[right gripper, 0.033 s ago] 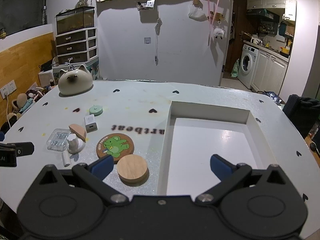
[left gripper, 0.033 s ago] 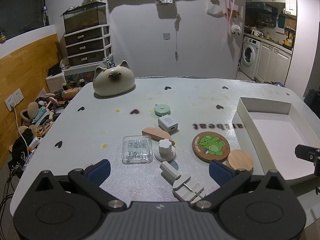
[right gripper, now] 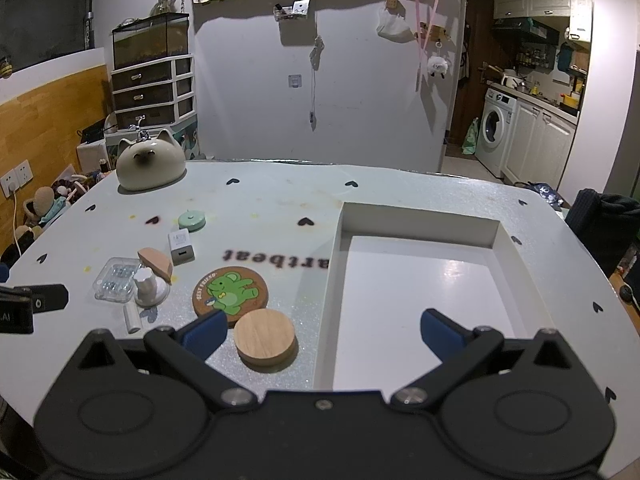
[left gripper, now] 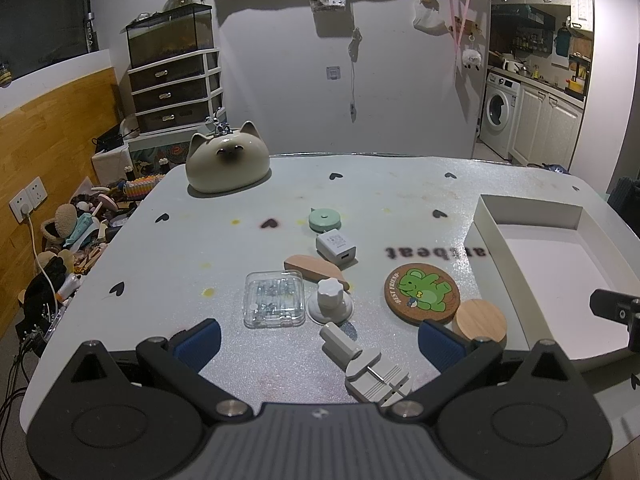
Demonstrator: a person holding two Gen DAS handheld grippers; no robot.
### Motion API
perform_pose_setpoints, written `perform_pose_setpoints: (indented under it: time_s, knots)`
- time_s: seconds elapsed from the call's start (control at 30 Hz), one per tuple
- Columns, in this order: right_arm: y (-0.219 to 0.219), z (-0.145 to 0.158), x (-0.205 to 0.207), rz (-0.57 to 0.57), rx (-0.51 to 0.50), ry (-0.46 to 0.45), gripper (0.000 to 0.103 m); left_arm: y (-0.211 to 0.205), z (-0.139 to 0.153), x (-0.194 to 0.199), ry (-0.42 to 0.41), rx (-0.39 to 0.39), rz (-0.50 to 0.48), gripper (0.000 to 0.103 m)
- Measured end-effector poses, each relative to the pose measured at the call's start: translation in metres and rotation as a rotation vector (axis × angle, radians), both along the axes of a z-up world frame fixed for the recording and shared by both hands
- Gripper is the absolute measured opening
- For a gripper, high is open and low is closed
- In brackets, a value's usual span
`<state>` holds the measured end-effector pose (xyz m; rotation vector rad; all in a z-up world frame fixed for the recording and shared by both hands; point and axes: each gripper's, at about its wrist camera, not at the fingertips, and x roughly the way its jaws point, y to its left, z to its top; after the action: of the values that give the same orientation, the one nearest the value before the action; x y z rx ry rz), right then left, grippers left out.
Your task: Organize rigid objects
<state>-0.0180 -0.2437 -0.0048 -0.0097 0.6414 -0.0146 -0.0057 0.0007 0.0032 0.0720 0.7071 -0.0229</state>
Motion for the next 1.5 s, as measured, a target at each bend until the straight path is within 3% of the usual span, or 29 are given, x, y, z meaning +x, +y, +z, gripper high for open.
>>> perform_pose_setpoints:
  time_s: [0.47, 0.77, 1.1, 1.5]
  knots:
    - [-0.001, -0.002, 0.002, 0.008, -0.002, 0.001, 0.103, 0.000, 0.000, 0.000, 0.000, 0.001, -0.001, 0.103]
    - [-0.001, 0.001, 0.006, -0.011, -0.011, -0.009, 0.103, 0.008, -0.008, 0.022, -0.011, -0.004, 0.010, 0.103]
    - [-0.019, 0.003, 0.020, -0.128, -0.012, -0.029, 0.103, 0.022, -0.010, 0.058, -0.027, 0.009, 0.037, 0.103]
    - [-0.097, -0.016, 0.036, -0.401, -0.134, 0.024, 0.103, 0.029, -0.043, 0.096, 0.079, 0.003, -0.041, 0.103]
